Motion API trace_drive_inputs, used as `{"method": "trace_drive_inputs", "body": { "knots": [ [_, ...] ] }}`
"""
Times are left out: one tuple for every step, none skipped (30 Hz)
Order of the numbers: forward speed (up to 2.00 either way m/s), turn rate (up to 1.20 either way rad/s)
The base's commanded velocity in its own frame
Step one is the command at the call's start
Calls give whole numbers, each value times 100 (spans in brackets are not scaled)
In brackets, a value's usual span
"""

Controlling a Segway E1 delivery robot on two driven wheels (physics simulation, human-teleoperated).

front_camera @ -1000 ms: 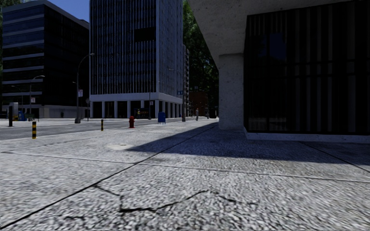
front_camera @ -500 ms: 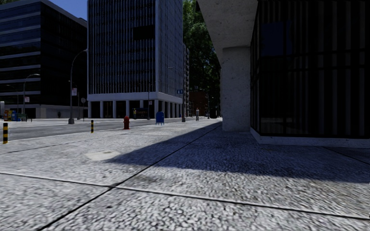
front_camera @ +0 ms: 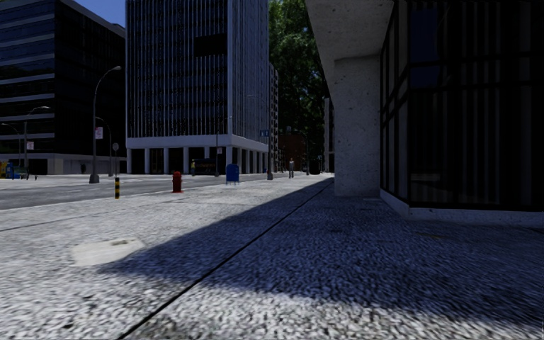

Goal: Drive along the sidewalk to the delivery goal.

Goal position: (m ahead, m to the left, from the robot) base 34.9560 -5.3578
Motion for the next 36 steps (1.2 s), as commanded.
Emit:
{"method": "trace_drive_inputs", "body": {
  "knots": [
    [200,0],
    [200,0],
    [200,0],
    [200,0],
    [200,0],
    [200,0],
    [200,0],
    [200,0],
    [200,0],
    [200,0],
    [200,0],
    [200,0],
    [200,0],
    [200,0],
    [200,0],
    [200,0],
    [200,0],
    [200,0],
    [200,0],
    [200,0],
    [200,0],
    [200,0],
    [200,0],
    [200,0],
    [200,0],
    [200,0],
    [200,0],
    [200,0],
    [200,0],
    [200,0],
    [200,0],
    [200,0],
    [200,0],
    [200,0],
    [200,0],
    [200,0]
  ]
}}
